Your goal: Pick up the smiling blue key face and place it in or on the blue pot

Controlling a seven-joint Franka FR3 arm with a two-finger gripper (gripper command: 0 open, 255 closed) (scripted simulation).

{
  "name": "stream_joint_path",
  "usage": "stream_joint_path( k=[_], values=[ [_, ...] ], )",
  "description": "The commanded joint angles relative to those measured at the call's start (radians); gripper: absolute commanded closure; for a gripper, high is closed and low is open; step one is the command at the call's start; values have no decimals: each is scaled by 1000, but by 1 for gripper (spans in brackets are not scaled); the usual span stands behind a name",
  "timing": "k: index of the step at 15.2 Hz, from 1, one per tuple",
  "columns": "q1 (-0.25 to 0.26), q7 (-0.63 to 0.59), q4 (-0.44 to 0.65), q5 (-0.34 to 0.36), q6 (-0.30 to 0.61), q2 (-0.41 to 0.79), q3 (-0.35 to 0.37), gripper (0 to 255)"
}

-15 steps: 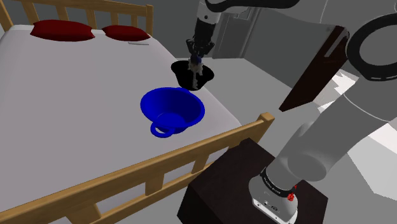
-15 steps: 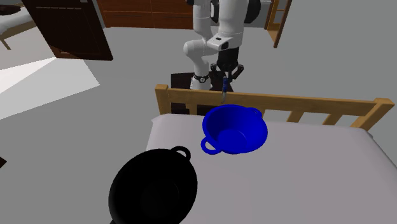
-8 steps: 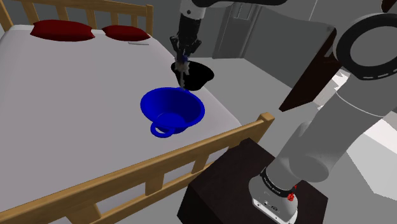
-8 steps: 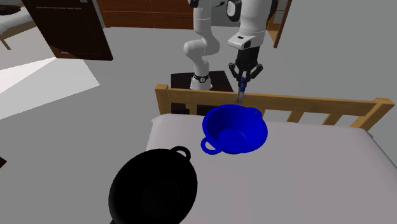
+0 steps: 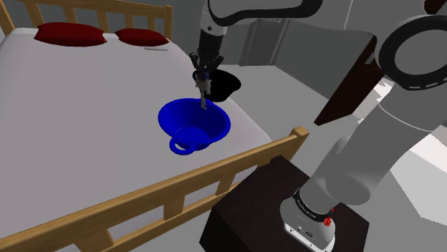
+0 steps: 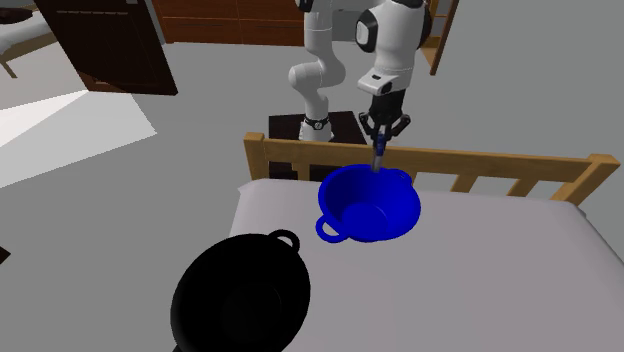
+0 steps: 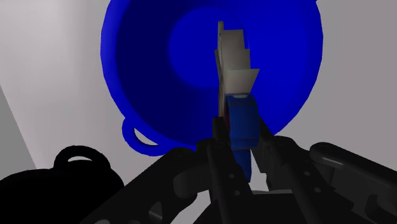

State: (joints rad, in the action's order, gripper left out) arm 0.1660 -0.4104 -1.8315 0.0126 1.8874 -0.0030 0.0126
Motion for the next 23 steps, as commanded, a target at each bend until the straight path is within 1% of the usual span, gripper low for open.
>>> stream_joint_path(
  k=[1,13,14,22,23],
  values=[
    [1,-2,-26,0,28,1,1,255],
    [0,-4,-154,2,185,30,0,255],
    [0,-4,-170,2,208,38,0,255],
    [0,-4,-170,2,208,38,0,255],
    [0,-4,-170,2,208,38,0,0]
  ],
)
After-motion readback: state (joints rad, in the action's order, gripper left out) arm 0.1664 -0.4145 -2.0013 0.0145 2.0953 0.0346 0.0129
